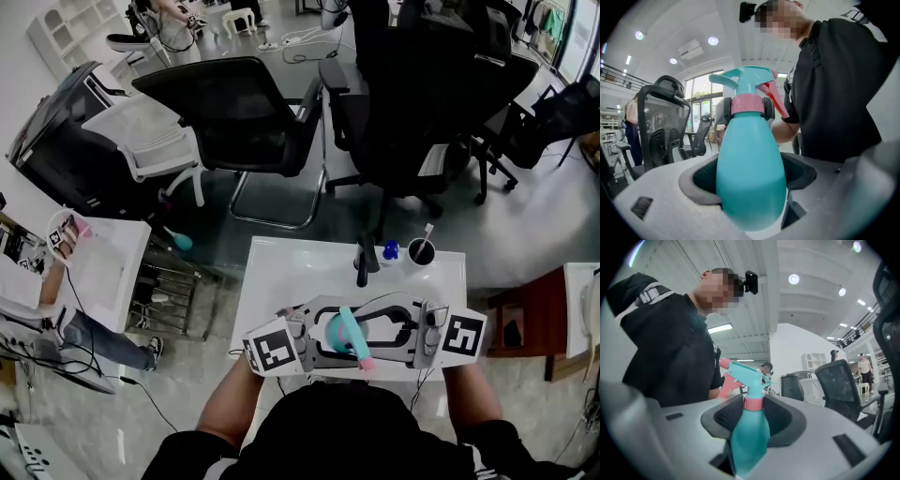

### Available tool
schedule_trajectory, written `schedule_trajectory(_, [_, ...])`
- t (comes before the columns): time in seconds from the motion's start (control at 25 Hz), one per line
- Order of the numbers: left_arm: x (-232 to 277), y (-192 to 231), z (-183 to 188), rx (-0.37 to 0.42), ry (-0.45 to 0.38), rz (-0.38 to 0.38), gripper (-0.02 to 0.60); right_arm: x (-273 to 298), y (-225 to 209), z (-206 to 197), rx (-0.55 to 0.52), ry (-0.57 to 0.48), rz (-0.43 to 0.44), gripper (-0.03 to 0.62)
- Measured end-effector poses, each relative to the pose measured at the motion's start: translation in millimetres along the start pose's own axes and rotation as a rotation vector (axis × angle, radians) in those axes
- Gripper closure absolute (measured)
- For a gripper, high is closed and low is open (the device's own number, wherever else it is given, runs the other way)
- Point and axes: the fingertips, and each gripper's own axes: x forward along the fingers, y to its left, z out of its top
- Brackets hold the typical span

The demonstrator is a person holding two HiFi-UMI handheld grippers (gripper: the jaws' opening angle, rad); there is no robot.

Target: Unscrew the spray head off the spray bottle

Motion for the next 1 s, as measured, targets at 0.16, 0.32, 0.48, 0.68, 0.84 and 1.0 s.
schedule_trajectory(0.16, [-5,22,-7,-0.046,-0.005,0.128,0.186,-7,-20,4,0.017,-0.084,-0.132,0.398])
schedule_trajectory(0.32, [-14,50,-21,-0.092,0.038,0.29,0.186,-23,-41,5,0.007,-0.125,-0.277,0.401])
schedule_trajectory(0.48, [-35,86,-44,-0.123,0.147,0.541,0.186,-29,-53,-7,-0.035,-0.05,-0.418,0.416])
schedule_trajectory(0.68, [-48,104,-49,-0.125,0.204,0.695,0.186,-23,-61,-20,-0.045,0.022,-0.515,0.454])
schedule_trajectory(0.84, [-39,97,-46,-0.115,0.202,0.667,0.186,-21,-67,-16,-0.012,-0.008,-0.53,0.463])
schedule_trajectory(1.0, [-31,88,-45,-0.119,0.197,0.634,0.186,-18,-65,-12,-0.014,-0.027,-0.507,0.462])
